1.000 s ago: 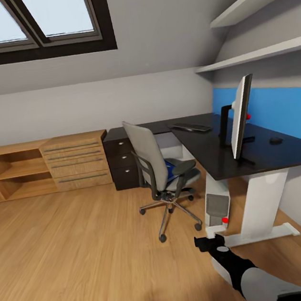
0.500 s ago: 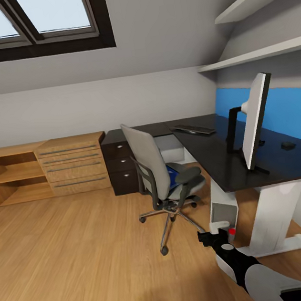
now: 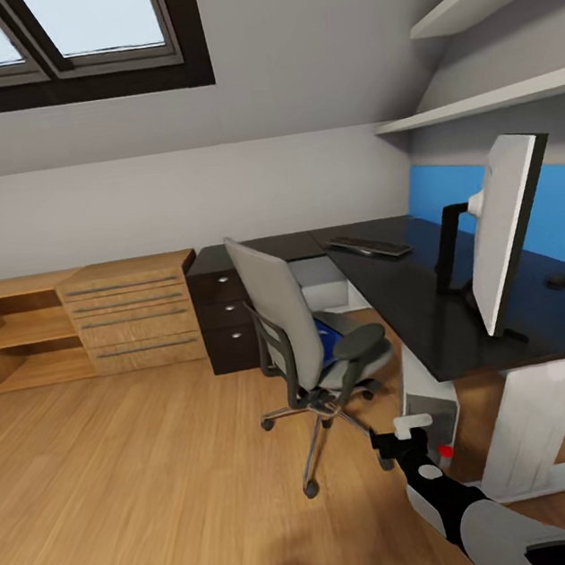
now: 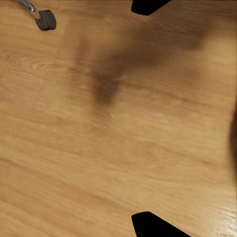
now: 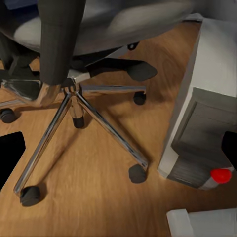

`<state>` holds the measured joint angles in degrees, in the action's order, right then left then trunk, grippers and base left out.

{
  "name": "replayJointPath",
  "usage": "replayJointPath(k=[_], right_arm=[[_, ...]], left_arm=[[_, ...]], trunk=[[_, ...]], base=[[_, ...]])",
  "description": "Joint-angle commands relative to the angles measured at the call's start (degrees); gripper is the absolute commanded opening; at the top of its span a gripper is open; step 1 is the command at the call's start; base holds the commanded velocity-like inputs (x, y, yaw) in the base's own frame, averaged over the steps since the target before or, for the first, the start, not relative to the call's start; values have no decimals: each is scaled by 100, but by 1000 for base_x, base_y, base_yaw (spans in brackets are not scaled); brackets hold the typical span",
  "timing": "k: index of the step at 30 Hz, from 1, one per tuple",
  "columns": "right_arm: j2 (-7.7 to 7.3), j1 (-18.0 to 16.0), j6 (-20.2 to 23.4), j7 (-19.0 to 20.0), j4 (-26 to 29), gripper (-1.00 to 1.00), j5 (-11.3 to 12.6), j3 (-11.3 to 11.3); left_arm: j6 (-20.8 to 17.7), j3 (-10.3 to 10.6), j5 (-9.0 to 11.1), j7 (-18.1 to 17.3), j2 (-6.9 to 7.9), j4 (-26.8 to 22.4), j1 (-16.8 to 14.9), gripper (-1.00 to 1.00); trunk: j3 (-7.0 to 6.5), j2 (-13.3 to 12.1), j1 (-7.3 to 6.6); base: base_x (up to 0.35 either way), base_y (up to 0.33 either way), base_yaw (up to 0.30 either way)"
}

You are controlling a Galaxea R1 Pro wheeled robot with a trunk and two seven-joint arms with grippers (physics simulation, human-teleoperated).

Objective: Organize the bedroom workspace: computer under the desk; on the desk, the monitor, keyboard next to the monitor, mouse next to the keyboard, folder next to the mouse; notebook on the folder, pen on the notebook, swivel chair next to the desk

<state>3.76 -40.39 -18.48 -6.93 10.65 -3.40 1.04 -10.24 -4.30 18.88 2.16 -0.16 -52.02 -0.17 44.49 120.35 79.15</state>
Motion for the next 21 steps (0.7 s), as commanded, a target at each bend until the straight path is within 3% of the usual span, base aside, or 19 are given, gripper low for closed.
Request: replayJointPath(k=[1,21], right_arm=[[2,-4,-20,-27,-8,100,-36,10],[2,-4,-41,-27,-14,100,-37,15]], left_arm=[[-34,-4,61,21,-2,-11,-1,100],[227,-1,63,30,-2,115,-1,100]], trunk=[[6,3,0],[6,3,0]], base=[[84,0,0],[70,0,0]])
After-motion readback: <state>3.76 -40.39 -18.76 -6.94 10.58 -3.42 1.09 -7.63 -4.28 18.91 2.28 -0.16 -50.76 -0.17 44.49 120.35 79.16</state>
